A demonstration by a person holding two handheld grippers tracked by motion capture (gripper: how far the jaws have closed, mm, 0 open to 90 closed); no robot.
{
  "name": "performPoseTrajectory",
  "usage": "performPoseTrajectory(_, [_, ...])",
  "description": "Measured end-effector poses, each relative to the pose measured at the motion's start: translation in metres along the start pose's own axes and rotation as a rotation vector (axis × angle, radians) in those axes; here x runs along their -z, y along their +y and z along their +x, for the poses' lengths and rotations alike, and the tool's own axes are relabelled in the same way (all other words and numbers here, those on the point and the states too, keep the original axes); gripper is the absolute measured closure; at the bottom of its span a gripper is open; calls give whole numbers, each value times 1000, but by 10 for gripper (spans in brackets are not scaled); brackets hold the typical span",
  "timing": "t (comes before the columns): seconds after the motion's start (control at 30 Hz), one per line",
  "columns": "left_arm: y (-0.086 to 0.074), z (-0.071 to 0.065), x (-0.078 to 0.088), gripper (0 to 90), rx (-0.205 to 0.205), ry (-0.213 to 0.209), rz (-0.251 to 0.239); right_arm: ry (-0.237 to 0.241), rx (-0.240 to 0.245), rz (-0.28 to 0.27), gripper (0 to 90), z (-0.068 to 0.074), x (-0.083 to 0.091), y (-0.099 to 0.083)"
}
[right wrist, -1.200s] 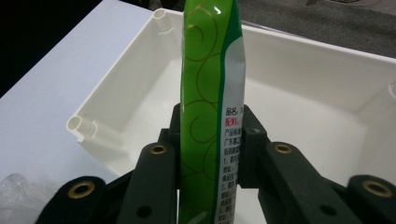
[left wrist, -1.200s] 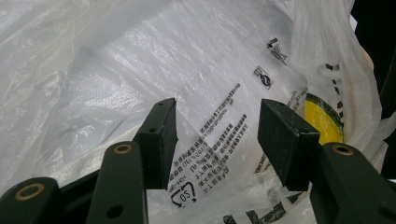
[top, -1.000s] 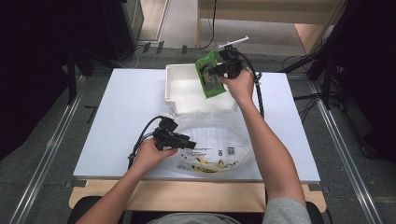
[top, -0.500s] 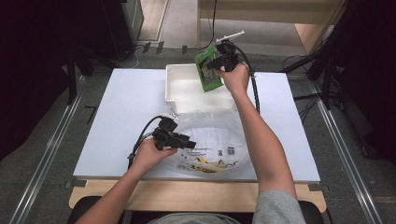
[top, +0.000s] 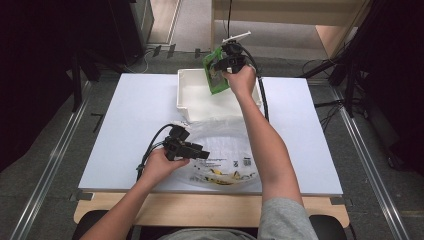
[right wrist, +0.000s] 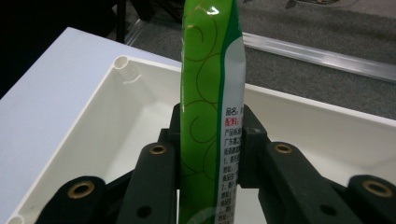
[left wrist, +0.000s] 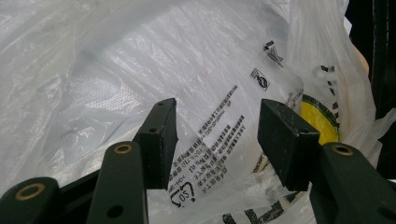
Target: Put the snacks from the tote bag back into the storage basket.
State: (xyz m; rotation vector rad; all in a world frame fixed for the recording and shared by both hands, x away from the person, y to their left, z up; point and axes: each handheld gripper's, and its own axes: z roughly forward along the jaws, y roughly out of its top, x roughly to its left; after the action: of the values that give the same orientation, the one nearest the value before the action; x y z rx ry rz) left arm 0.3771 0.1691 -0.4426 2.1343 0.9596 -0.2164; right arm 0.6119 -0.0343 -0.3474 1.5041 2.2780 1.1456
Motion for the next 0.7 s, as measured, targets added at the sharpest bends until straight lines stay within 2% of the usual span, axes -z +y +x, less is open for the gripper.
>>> performPoseTrajectory(0.33, [0,0,2,480,-2,0,-4,1,-44,-12,744,0,-27,0])
performPoseTrajectory(0.47, [-1,1,1,480,-2,1,-4,5,-11,-34,743,3,-34,-4])
performPoseTrajectory(0.7, [-1,0,0,480,2,4,3,12,2,-55,739,-1,-37,-13])
